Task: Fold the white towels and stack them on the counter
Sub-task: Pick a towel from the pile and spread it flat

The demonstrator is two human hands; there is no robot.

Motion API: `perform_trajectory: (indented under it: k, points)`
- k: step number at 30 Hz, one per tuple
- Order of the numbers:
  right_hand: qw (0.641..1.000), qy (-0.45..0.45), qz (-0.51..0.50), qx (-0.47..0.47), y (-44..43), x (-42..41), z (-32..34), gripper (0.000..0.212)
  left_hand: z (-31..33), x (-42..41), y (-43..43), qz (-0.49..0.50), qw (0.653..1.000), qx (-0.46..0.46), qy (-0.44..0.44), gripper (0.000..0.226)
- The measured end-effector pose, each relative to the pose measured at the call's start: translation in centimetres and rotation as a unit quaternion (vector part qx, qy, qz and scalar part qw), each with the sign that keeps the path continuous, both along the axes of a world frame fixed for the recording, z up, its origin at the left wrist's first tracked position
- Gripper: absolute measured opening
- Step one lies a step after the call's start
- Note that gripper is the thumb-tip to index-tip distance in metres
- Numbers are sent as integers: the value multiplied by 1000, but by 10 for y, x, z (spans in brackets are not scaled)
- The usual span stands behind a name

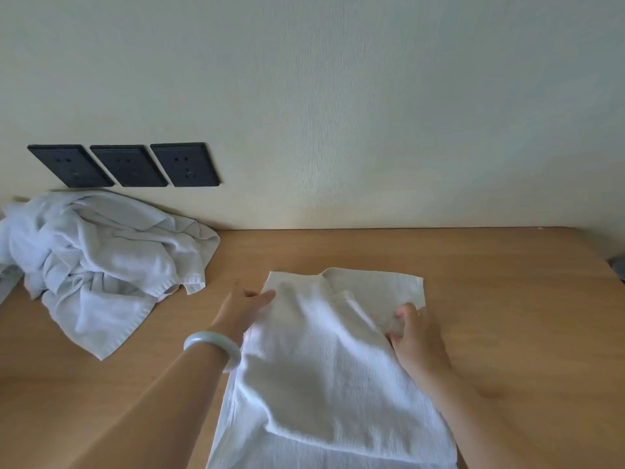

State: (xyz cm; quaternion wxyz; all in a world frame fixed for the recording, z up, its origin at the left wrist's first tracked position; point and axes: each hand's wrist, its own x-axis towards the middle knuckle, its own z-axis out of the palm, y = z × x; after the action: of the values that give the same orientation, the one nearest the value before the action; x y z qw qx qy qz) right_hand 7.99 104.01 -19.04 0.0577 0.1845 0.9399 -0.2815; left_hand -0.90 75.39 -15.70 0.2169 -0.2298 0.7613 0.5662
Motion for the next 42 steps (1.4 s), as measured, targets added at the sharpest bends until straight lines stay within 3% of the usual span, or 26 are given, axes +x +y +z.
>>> perform_trajectory:
  k: [3, 6, 7, 9, 12, 14, 17, 20, 22, 24, 28, 34, 42]
  points:
    - [1000, 7, 4, 6, 4, 0, 0, 19, 21, 10, 7, 58, 993, 103, 7, 34]
    - [997, 12, -11, -79, 22, -3, 12, 24, 42, 38, 1, -27, 967, 246, 65, 49]
    - [994, 27, -25, -103, 29, -7, 18, 21, 41, 44, -4, -76, 965, 245, 59, 52]
    - [990, 59, -32, -122, 39, -18, 25, 18, 26, 49, -9, -153, 977, 145, 44, 52]
    - [986, 94, -36, -130, 40, -39, 22, 18, -1, 41, -10, -143, 989, 6, 36, 56]
    - [979, 137, -56, -142, 39, -49, 22, 19, -4, 31, -3, -147, 986, -47, 60, 46]
    - [966, 198, -89, -139, 42, -61, 21, 20, -4, 13, 3, -121, 987, -70, 82, 25]
    - [986, 119, -70, -96, 46, -65, 6, 9, -8, -11, 1, -48, 991, -90, 83, 4]
    - [994, 70, -44, -68, 48, -67, -2, 2, -11, -28, 0, -86, 982, -146, 85, 15]
    - [996, 66, -34, -42, 51, -71, -6, 13, -9, -43, 1, -100, 973, -182, 104, 19]
    - [996, 59, -64, -23, 56, -78, -8, 15, -11, -67, 3, -123, 959, -208, 152, 11]
    - [996, 59, -66, -2, 65, -81, -12, 11, -29, -80, -3, -290, 888, -283, 216, 4]
    - [999, 31, -22, -6, 70, -78, -14, 22, -17, -85, -11, -314, 889, -284, 175, 26]
